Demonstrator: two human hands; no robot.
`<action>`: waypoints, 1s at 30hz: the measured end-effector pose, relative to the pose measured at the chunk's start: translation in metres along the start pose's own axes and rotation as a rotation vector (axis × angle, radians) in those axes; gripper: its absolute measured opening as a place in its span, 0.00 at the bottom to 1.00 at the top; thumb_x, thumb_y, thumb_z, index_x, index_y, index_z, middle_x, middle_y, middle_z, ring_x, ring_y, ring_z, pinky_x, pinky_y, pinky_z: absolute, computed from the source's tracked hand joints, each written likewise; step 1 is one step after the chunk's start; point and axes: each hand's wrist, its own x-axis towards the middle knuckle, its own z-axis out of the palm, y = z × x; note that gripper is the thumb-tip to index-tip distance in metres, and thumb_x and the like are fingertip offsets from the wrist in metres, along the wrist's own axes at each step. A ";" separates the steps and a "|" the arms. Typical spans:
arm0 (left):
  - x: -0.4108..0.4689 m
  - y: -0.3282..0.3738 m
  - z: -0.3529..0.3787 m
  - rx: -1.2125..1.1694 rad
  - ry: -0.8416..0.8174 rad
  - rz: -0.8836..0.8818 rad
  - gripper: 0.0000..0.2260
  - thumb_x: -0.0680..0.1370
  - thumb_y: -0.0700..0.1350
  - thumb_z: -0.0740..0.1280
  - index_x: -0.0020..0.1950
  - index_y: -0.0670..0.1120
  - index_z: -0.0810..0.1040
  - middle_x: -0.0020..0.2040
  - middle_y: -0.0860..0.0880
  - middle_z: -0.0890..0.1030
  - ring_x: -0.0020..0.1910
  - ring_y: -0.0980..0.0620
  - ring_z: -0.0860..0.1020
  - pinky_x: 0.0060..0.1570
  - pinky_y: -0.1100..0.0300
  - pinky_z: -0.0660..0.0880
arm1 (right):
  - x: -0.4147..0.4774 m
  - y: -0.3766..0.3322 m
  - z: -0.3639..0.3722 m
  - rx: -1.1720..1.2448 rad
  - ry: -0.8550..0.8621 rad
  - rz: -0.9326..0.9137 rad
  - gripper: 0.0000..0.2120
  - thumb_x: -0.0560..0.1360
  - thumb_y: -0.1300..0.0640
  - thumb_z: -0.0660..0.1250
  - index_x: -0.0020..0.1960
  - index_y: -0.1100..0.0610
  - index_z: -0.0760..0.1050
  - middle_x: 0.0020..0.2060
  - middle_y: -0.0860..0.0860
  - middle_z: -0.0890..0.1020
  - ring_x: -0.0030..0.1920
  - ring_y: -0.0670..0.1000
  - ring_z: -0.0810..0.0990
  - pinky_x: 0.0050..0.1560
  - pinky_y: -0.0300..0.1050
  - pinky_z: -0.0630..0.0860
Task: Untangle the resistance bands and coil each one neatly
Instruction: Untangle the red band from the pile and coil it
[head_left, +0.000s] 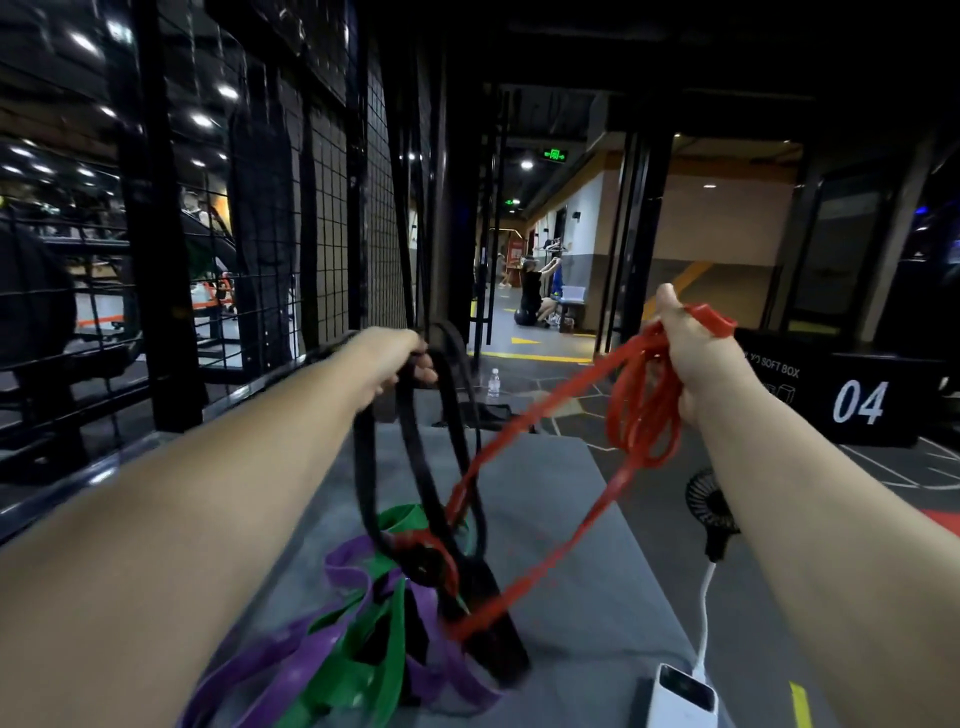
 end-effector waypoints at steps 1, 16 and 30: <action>0.002 0.000 -0.009 -0.002 0.031 0.007 0.11 0.81 0.42 0.58 0.43 0.43 0.76 0.32 0.49 0.81 0.17 0.63 0.72 0.18 0.68 0.66 | 0.002 0.001 -0.002 0.024 0.027 -0.016 0.20 0.75 0.36 0.65 0.39 0.53 0.74 0.30 0.51 0.78 0.27 0.49 0.79 0.38 0.49 0.79; 0.019 0.007 -0.050 -0.253 0.116 -0.087 0.09 0.76 0.38 0.59 0.36 0.46 0.67 0.31 0.50 0.66 0.26 0.56 0.64 0.24 0.67 0.63 | -0.002 0.049 -0.011 -0.183 -0.172 -0.023 0.11 0.66 0.55 0.79 0.36 0.53 0.76 0.28 0.51 0.73 0.25 0.48 0.70 0.32 0.43 0.69; -0.004 0.041 -0.004 -0.394 -0.037 -0.059 0.04 0.78 0.37 0.59 0.43 0.42 0.69 0.35 0.45 0.77 0.23 0.57 0.74 0.22 0.71 0.62 | -0.078 0.108 0.059 -0.362 -0.773 0.068 0.04 0.75 0.62 0.69 0.46 0.53 0.81 0.28 0.47 0.77 0.26 0.41 0.71 0.27 0.36 0.64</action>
